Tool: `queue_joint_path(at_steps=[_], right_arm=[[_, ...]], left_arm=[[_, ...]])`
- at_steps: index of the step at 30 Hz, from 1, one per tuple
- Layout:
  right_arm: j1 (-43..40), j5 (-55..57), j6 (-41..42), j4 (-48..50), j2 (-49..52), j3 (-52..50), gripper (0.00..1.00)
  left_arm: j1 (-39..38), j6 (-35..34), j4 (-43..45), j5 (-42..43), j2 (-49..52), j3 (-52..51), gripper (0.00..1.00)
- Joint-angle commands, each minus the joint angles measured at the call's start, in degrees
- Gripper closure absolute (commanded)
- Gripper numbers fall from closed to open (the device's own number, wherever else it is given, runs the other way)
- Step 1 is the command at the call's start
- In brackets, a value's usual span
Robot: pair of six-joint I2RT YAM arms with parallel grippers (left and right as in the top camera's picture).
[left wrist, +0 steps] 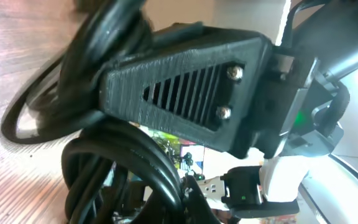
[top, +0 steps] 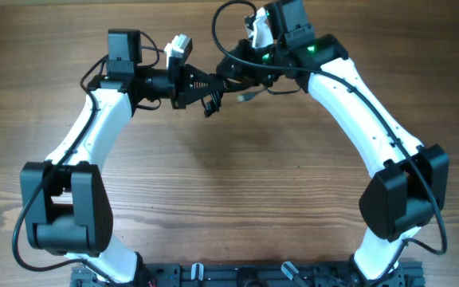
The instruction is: Untangle cables
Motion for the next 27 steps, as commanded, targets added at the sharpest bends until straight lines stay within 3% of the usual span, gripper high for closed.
queue_joint_path(at_steps=[1, 4, 6, 8, 9, 12, 15, 22, 24, 27], right_arm=[[-4.1, 3.5, -3.5, -3.8, 2.1, 0.4, 0.96], [-8.2, 6.6, -6.8, -8.7, 2.1, 0.4, 0.96], [-11.1, 6.6, -9.5, -11.6, 2.1, 0.4, 0.96], [-13.2, 6.6, -12.4, -14.7, 2.0, 0.4, 0.96], [-13.3, 7.2, -13.2, -16.2, 2.0, 0.4, 0.96], [-13.2, 10.3, -15.2, -20.5, 2.0, 0.4, 0.96], [-13.2, 13.7, -15.3, -22.1, 2.0, 0.4, 0.96], [-13.0, 11.1, -20.0, -23.6, 2.0, 0.4, 0.94], [-12.9, 10.9, -20.7, -25.4, 2.0, 0.5, 0.71], [-12.9, 7.1, -21.2, -26.4, 0.4, 0.5, 0.51]], left_arm=[[-0.3, 0.9, 0.6, 5.5, -1.0, 0.6, 0.96], [1.4, 1.1, 0.6, 5.4, -1.0, 0.6, 0.96], [3.0, 8.7, 0.5, 5.0, -1.0, 0.6, 0.96], [3.0, 12.9, -5.4, -6.5, -1.0, 0.6, 0.96], [2.0, 12.8, -11.8, -18.8, -0.9, 0.6, 0.96], [-3.8, 12.7, -23.8, -44.7, -0.3, 0.6, 0.96], [-8.7, 8.3, -28.0, -57.7, 0.9, 0.6, 0.96], [-15.8, 4.2, -27.3, -58.6, 3.9, 0.6, 0.96], [-17.0, 3.3, -24.7, -55.3, 4.1, 0.6, 0.96], [-16.5, 1.3, -20.4, -51.7, 4.4, 0.6, 0.96]])
